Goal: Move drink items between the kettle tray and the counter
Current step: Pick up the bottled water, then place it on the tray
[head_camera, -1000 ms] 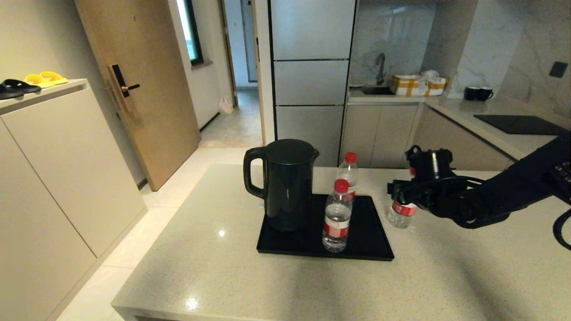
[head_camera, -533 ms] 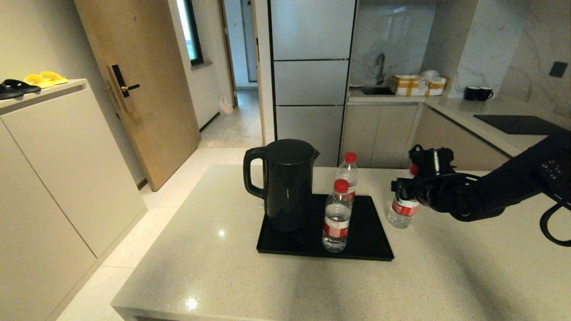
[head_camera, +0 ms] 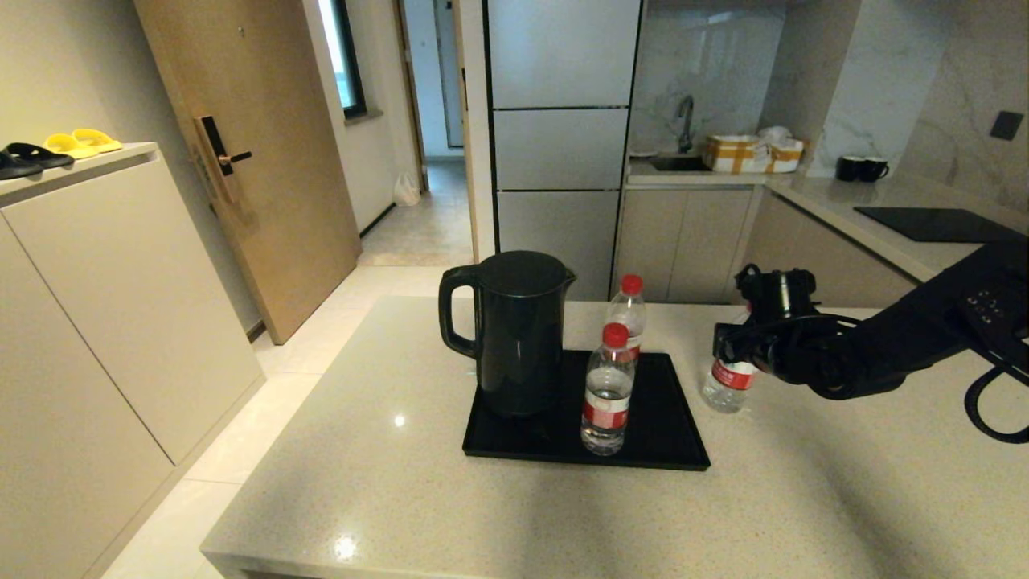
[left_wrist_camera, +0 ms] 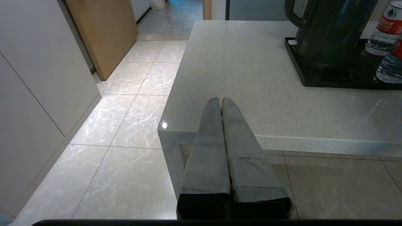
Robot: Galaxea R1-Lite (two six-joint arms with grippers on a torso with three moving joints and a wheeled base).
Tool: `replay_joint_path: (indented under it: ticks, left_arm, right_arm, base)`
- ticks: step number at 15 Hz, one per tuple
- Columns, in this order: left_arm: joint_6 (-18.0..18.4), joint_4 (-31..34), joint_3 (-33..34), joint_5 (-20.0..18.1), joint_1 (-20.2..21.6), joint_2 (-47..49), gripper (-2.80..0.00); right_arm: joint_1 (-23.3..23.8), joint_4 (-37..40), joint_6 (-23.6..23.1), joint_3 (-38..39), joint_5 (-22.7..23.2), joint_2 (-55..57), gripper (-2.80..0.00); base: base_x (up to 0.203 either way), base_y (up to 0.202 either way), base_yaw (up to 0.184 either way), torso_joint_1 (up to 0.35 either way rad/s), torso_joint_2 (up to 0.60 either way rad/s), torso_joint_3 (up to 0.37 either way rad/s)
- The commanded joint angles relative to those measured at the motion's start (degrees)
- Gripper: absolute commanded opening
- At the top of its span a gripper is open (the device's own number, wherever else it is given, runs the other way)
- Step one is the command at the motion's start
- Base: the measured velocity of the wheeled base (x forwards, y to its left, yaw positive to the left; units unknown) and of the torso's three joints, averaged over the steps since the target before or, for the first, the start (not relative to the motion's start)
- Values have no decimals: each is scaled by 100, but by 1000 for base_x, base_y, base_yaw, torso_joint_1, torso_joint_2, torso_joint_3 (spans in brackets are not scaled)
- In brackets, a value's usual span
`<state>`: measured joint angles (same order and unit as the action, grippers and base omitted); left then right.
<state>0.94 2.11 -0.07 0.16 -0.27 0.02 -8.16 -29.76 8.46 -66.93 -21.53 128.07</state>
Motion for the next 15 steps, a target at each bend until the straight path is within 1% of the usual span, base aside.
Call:
replay_joint_path:
  ticks: [1,3,5,6,8,9,10,11,12,15]
  left_arm:
    - [3,0,-1,2,0,-2,-280]
    - [3,0,-1,2,0,-2,-280]
    - [3,0,-1,2,0,-8,-280]
    - [3,0,3,2,0,-2,-280]
    - [-3,0,7,2,0,-2,-280]
    - [3,0,-1,2,0,-11,-280]
    - [-1,0,-1,2,0,-7,-280]
    - [-1,0,4,2,0,-9,-280]
    - [3,0,-1,2,0,-2,-280]
    - [-5,0,-1,2,0,-2,-280]
  right_arm:
    - [-2,-13,7,40,-9,-46,-280]
    - [-20,7,13,136,-9,-203,-280]
    - [-151,171,36,312,19,-746,-280]
    - [-290,319,49,397,32,-1127,-280]
    - [-730,579,48,588,25,-1853,-280]
    - [-1078,668,37,706,3,-2131,-280]
    - [-1364,743,29,818,-27,-2333,-280]
    - [-1599,815,31,886,-155,-2400,-280]
    - [-1787,822,39,990,-423,-2372,-280]
    - [-1999,765,63,1228,-576,-2126,-280]
  base:
    - [0,0,0,0,0,0]
    - [0,0,0,0,0,0]
    - [0,0,0,0,0,0]
    - [0,0,0,0,0,0]
    - [0,0,0,0,0,0]
    - [0,0,0,0,0,0]
    - [0,0,0,0,0,0]
    - [0,0,0,0,0,0]
    - [0,0,0,0,0,0]
    - [0,0,0,0,0,0]
